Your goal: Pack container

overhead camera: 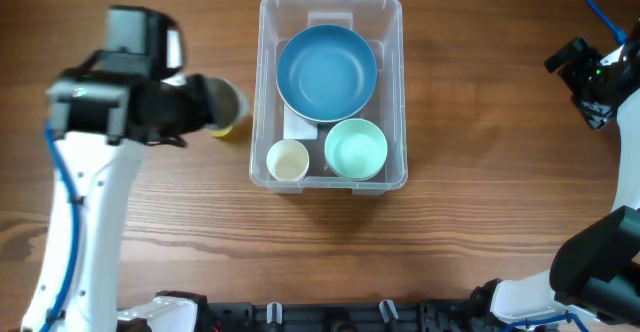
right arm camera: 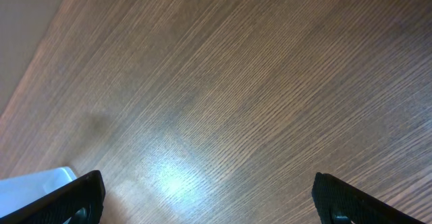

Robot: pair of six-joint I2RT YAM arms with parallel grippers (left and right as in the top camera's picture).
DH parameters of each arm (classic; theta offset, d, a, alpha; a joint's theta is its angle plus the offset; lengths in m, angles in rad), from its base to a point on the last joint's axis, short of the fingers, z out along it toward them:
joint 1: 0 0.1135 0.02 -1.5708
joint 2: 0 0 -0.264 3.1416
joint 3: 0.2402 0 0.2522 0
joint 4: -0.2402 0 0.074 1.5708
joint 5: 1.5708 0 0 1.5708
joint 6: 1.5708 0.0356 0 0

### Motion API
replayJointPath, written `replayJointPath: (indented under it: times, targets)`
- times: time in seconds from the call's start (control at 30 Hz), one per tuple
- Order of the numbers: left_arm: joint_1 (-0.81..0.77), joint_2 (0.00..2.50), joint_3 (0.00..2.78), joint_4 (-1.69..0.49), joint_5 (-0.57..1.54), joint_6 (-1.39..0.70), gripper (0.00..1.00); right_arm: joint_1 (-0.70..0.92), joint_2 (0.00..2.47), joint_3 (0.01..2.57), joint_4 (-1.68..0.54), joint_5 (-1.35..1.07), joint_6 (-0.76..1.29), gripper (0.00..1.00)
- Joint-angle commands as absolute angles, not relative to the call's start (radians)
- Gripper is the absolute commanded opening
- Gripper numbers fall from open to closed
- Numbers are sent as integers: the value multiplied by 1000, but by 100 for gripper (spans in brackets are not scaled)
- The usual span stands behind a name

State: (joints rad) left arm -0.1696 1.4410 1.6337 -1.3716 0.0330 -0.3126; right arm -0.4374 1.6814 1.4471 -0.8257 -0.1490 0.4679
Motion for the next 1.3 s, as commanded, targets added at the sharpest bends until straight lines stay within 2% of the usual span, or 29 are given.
replayJointPath:
  times: [0.0,0.2,0.4,0.43,0.53,0.63,0.7,0.73,0.83,0.87,0.9,0.97,1.07,1.27]
  targets:
    - [-309,1471,1562,-1368,34,-300,4,-435,1689,1447,-823,-150,473,100]
    - [-419,1492,1419,-1265,51,-302,4,-435,1689,1447,-823,-150,472,100]
    - [-434,1525,1344,-1245,52,-322,4,-435,1689,1447,-823,-150,473,100]
    - [-434,1525,1345,-1244,52,-322,9,-435,1689,1447,-823,-150,473,100]
    - [-420,1512,1376,-1259,40,-321,59,-435,1689,1447,-823,-150,472,100]
    - [-371,1484,1446,-1306,40,-321,69,-435,1689,1447,-823,-150,472,99]
    - [-300,1446,1487,-1313,40,-321,90,-435,1689,1447,-823,-150,472,100]
    - [-245,1422,1489,-1298,31,-321,95,-435,1689,1447,-823,-150,473,100]
    - [-105,1415,1489,-1294,17,-321,92,-435,1689,1447,-823,-150,473,100]
    - [-23,1433,1489,-1294,17,-322,84,-435,1689,1447,-823,-150,473,100]
    - [25,1452,1486,-1290,17,-321,80,-435,1689,1447,-823,-150,473,100]
    - [84,1488,1468,-1263,19,-322,79,-435,1689,1447,-823,-150,472,100]
    - [130,1559,1414,-1175,60,-321,77,-435,1689,1447,-823,-150,473,100]
    - [121,1777,1387,-1055,134,-322,52,-435,1689,1447,-823,-150,473,100]
